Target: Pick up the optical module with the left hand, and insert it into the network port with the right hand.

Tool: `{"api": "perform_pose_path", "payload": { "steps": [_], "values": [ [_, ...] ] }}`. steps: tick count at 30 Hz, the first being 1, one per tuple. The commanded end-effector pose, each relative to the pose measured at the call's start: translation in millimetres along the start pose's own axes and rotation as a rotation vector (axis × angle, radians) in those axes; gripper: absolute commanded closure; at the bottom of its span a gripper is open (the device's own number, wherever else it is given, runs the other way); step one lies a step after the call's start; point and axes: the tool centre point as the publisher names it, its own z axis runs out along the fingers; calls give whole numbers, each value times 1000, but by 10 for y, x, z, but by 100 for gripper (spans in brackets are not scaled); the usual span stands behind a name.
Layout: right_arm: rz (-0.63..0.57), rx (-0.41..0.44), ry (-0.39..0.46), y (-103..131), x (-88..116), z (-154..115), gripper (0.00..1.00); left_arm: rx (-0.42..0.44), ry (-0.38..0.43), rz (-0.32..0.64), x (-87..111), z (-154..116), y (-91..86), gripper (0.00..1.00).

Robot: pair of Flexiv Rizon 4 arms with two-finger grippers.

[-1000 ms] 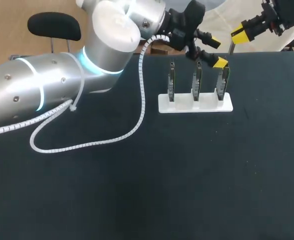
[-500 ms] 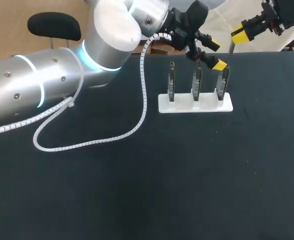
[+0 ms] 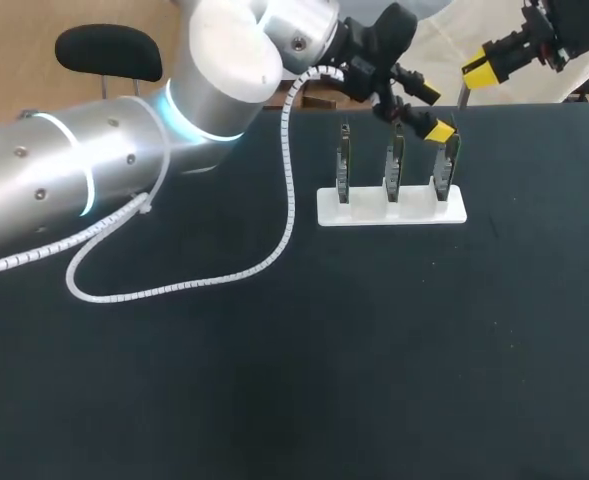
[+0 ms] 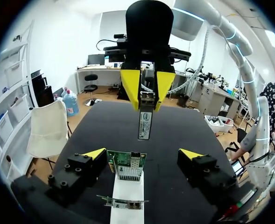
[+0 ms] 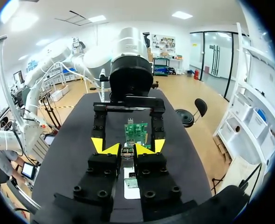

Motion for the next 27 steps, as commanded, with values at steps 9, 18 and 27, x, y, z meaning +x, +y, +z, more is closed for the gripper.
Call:
{"api": "perform_pose_path", "payload": {
  "steps": [9, 18, 27],
  "values": [
    [1, -7, -10, -28, 5, -1, 100, 14, 5, 10, -16, 7, 15, 0],
    [-5, -12, 0, 13, 27, 21, 100, 14, 5, 10, -16, 7, 15, 0],
    [-23, -12, 5, 43, 58, 57, 100, 14, 5, 10, -16, 7, 15, 0]
  ]
}}
